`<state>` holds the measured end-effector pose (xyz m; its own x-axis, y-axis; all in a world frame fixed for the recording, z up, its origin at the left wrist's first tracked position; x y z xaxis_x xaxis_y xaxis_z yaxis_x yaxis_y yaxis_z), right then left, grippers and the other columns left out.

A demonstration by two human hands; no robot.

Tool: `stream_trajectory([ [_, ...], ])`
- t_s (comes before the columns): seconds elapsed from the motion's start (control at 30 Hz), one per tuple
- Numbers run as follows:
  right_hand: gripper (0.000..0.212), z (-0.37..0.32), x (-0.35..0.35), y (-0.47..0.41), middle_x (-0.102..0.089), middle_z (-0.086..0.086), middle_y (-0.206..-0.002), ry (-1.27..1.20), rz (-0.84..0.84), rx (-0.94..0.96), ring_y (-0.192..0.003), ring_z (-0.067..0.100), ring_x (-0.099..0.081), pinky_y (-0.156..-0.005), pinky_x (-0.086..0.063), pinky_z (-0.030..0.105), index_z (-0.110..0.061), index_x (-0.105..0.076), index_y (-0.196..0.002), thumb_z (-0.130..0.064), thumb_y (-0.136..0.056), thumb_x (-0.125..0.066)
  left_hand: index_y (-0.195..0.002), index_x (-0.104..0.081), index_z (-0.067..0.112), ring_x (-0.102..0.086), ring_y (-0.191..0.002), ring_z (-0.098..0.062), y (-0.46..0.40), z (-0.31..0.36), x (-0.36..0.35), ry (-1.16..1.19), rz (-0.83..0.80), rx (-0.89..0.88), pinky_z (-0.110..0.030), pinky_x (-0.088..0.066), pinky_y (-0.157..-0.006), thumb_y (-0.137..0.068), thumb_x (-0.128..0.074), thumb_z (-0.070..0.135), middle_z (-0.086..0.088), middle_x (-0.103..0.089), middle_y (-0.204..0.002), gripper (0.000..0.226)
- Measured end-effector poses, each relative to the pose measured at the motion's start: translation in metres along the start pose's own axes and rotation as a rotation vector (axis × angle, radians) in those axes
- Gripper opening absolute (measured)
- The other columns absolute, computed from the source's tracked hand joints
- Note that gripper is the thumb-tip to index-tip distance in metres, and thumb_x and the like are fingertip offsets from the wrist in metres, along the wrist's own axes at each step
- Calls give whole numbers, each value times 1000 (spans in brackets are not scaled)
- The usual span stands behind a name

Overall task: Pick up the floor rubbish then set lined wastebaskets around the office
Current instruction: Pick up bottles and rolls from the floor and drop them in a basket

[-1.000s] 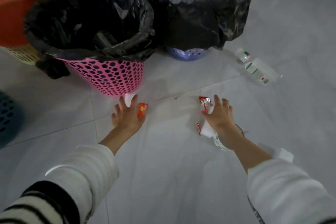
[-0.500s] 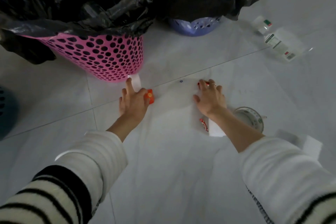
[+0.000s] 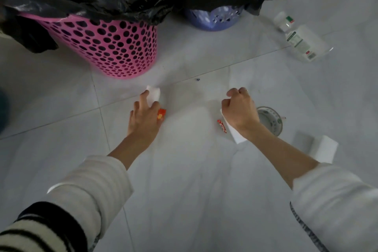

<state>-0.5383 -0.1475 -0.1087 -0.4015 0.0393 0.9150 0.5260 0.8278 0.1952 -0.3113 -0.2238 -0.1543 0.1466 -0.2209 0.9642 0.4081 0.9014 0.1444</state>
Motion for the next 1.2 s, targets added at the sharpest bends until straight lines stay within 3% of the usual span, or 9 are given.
stream_trajectory([
  [0.17, 53, 12, -11, 11, -50, 17, -123, 416, -246, -87, -114, 34, -53, -86, -45, 37, 1, -50, -123, -43, -95, -46, -130, -46, 18, -46, -113, -35, 15, -6, -3, -1, -26, -25, -43, -47, -93, -85, -65, 23, -14, -23, -145, 49],
  [0.33, 71, 3, -22, 16, -39, 18, -135, 485, -301, -90, -123, 34, -45, -94, -44, 37, 2, -38, -136, -51, -90, -51, -137, -40, 25, -47, -113, -37, 32, -13, 0, 40, -30, -33, -45, -47, -92, -87, -62, 22, -12, -23, -146, 54],
  [0.43, 78, -2, -31, 22, -30, 18, -142, 444, -306, -97, -127, 36, -40, -94, -45, 39, 4, -29, -140, -47, -87, -54, -139, -37, 26, -48, -112, -38, 38, -17, -1, 65, -34, -29, -45, -45, -94, -89, -59, 25, -14, -20, -149, 55],
  [0.57, 67, -1, -25, 23, -28, 20, -143, 471, -272, -88, -127, 34, -42, -96, -42, 33, 4, -32, -138, -36, -90, -56, -143, -31, 29, -44, -119, -40, 41, -24, -4, 132, -72, 17, -49, -40, -100, -91, -56, 32, -15, -20, -150, 58],
  [0.8, 53, 9, -35, 22, -47, 20, -130, 392, -214, -88, -121, 39, -48, -89, -47, 43, -2, -34, -130, -27, -90, -59, -143, -31, 30, -43, -120, -37, 42, -23, -3, 140, -93, 13, -46, -39, -101, -91, -56, 30, -14, -23, -147, 57],
  [1.0, 45, 9, -38, 29, -53, 19, -124, 436, -162, -7, -115, 36, -52, -82, -48, 41, -4, -38, -125, -20, -88, -59, -142, -31, 30, -41, -119, -37, 46, -21, -2, 143, -111, 17, -45, -38, -101, -92, -54, 30, -13, -23, -146, 55],
  [1.1, 47, 7, -33, 33, -57, 18, -120, 273, -149, -24, -110, 37, -56, -79, -45, 37, -5, -38, -123, -26, -87, -59, -141, -33, 31, -38, -121, -37, 49, -20, 4, 213, -150, 49, -44, -36, -103, -92, -53, 27, -13, -24, -146, 53],
  [1.2, 58, -6, -22, 28, -61, 10, -108, -251, -146, -173, -103, 33, -61, -79, -49, 37, -8, -44, -122, -34, -77, -69, -138, -38, 34, -38, -125, -35, 42, -16, 25, 352, -141, -13, -43, -37, -106, -87, -60, 32, -11, -28, -144, 56],
])
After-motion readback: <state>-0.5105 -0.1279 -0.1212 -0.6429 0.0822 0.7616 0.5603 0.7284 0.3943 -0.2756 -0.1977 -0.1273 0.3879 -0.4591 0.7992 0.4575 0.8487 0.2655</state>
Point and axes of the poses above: each hand's wrist, its own y-axis away from the middle knuckle, its own x-axis out of the back of the hand, z = x × y, the point moved 6 cm from there along -y, towards the middle knuckle
